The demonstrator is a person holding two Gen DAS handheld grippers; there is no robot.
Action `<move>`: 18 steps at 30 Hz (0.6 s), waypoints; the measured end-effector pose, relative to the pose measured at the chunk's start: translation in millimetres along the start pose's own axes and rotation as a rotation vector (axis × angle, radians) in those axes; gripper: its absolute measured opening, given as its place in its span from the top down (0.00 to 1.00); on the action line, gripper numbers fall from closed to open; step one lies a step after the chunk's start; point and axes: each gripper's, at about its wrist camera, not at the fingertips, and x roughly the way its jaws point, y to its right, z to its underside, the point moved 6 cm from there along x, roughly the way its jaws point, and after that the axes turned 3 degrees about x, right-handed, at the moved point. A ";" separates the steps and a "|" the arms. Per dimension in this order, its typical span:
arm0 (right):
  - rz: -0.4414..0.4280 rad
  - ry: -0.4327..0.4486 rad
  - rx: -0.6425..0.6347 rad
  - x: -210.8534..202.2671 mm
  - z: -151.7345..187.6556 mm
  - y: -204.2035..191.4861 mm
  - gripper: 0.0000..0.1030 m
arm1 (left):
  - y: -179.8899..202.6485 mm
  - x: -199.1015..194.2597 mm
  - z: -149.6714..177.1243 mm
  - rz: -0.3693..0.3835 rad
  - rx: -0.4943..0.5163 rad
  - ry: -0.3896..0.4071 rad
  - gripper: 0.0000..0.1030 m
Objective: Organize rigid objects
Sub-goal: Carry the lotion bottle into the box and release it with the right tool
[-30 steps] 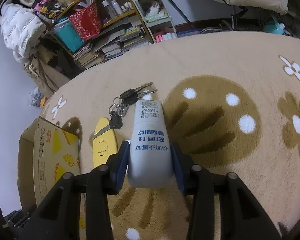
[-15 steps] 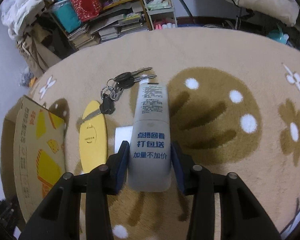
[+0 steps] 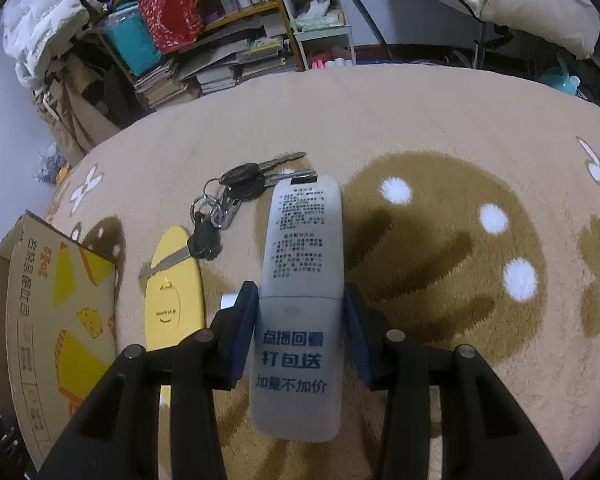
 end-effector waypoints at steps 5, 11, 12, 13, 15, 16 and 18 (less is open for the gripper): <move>0.024 0.034 0.017 -5.4 -0.9 4.5 0.57 | 0.1 -0.4 -0.4 0.002 -0.003 0.001 0.83; -0.016 0.069 0.018 -26.1 -5.5 -0.6 0.57 | -0.1 2.0 -1.0 0.000 -0.002 -0.004 0.83; -0.029 0.079 0.012 -32.1 -6.8 -4.2 0.57 | -0.2 2.4 -0.8 0.000 -0.002 -0.003 0.83; -0.043 0.087 0.010 -37.8 -7.8 -8.1 0.57 | -0.6 2.8 -0.6 0.000 -0.002 -0.003 0.83; -0.074 0.099 0.028 -49.9 -9.5 -15.2 0.57 | -0.5 2.8 -0.5 0.000 -0.002 -0.004 0.83; -0.104 0.106 0.027 -57.2 -10.4 -21.1 0.57 | -0.4 2.7 -0.6 0.000 -0.002 -0.003 0.83; -0.137 0.117 0.014 -66.2 -10.7 -32.6 0.57 | -0.5 2.8 -0.6 -0.001 -0.001 -0.004 0.83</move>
